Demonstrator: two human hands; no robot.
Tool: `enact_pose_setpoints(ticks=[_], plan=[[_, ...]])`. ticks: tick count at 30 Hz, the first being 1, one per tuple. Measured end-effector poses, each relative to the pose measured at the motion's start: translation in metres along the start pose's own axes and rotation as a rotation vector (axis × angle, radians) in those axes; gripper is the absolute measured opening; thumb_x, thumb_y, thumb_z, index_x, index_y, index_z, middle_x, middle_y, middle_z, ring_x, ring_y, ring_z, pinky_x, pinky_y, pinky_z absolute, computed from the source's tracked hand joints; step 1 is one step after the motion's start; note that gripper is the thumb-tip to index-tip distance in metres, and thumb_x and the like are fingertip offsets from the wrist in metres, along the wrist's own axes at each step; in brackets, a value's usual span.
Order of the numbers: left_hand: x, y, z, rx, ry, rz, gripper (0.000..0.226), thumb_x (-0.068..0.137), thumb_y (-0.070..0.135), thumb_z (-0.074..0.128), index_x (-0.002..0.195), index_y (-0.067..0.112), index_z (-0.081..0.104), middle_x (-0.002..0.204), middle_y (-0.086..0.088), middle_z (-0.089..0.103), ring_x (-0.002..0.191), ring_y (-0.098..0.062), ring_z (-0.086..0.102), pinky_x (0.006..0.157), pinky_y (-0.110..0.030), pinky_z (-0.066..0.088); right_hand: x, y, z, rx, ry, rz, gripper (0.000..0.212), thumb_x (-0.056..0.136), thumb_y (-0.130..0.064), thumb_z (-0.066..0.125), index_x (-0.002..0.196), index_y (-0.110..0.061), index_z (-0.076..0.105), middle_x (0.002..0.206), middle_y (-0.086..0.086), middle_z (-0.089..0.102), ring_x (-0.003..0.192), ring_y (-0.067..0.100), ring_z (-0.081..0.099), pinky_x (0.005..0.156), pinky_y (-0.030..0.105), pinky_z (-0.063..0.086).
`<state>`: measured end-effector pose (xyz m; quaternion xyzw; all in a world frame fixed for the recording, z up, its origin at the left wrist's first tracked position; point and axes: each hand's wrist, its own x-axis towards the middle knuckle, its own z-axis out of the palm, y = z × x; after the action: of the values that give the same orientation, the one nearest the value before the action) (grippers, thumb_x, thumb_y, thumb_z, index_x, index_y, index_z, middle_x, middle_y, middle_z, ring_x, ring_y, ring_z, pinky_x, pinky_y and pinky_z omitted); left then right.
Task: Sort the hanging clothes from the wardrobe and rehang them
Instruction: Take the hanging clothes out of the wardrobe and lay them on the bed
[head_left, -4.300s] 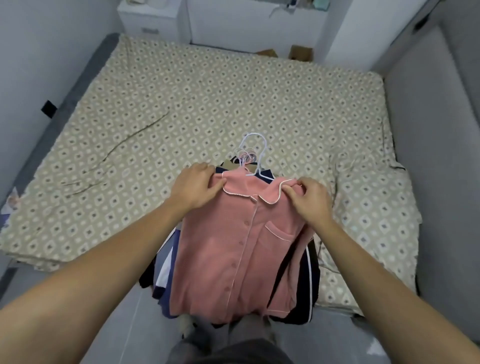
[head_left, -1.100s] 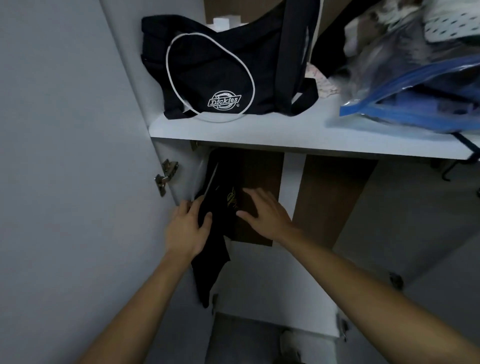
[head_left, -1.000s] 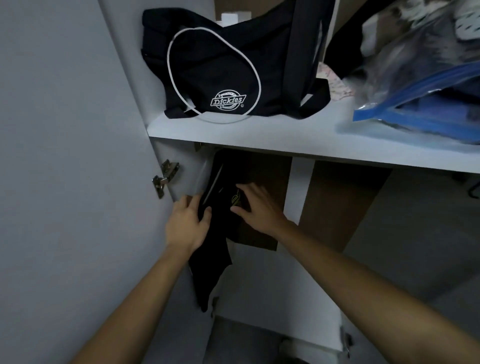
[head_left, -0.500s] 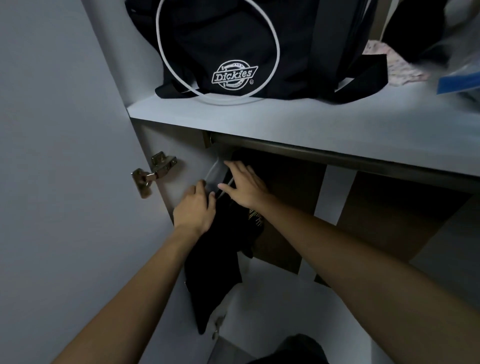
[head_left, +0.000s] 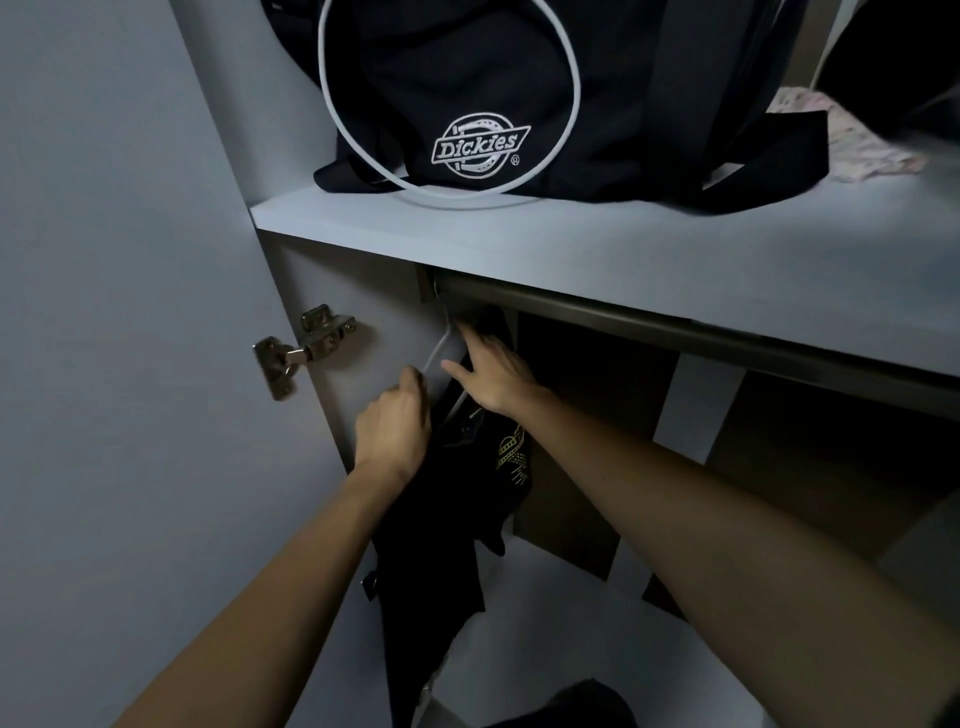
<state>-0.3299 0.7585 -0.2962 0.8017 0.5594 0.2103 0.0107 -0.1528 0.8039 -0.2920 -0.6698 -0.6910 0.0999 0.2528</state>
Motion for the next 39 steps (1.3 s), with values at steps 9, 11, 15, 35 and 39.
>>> enact_pose_setpoints(ticks=[9,11,15,35,39], plan=[[-0.012,0.000,-0.014,0.028,0.026,-0.007,0.011,0.105,0.010,0.044,0.115,0.011,0.044,0.098,-0.023,0.070,0.087,-0.048,0.066,0.063,-0.042,0.035,-0.007,-0.007,0.003,0.130,0.058,-0.039,0.066,0.107,-0.051,0.047,0.164,-0.026,0.024,0.161,0.011,0.041,0.148,0.031,0.038,0.112,0.043,0.041],[-0.013,0.001,-0.018,0.026,0.042,0.007,0.010,0.106,0.011,0.044,0.116,0.010,0.044,0.096,-0.023,0.070,0.085,-0.048,0.065,0.063,-0.042,0.035,-0.009,-0.008,0.000,0.130,0.076,-0.043,0.068,0.107,-0.052,0.047,0.164,-0.027,0.022,0.161,0.011,0.041,0.148,0.032,0.038,0.112,0.045,0.042],[-0.017,0.000,-0.027,0.002,0.068,0.021,0.010,0.106,0.011,0.044,0.116,0.009,0.045,0.094,-0.023,0.069,0.083,-0.048,0.065,0.062,-0.042,0.035,-0.012,-0.012,-0.006,0.131,0.108,-0.057,0.068,0.106,-0.051,0.049,0.164,-0.027,0.023,0.161,0.011,0.041,0.148,0.032,0.039,0.113,0.045,0.042],[-0.177,-0.056,-0.107,-0.159,-0.038,0.097,0.022,0.111,0.030,0.038,0.111,0.011,0.048,0.071,-0.016,0.063,0.063,-0.047,0.060,0.055,-0.039,0.033,-0.126,-0.071,-0.004,-0.057,0.130,-0.310,0.042,0.098,-0.059,0.051,0.111,-0.021,0.062,0.122,-0.001,0.057,0.116,0.023,0.053,0.101,0.048,0.045],[-0.228,-0.075,-0.136,-0.162,-0.043,0.059,0.022,0.107,0.040,0.033,0.106,0.021,0.045,0.075,-0.008,0.065,0.069,-0.043,0.063,0.054,-0.041,0.041,-0.165,-0.101,0.007,-0.001,0.065,-0.369,0.040,0.099,-0.062,0.049,0.101,-0.022,0.055,0.102,-0.007,0.052,0.100,0.019,0.052,0.089,0.045,0.044]])
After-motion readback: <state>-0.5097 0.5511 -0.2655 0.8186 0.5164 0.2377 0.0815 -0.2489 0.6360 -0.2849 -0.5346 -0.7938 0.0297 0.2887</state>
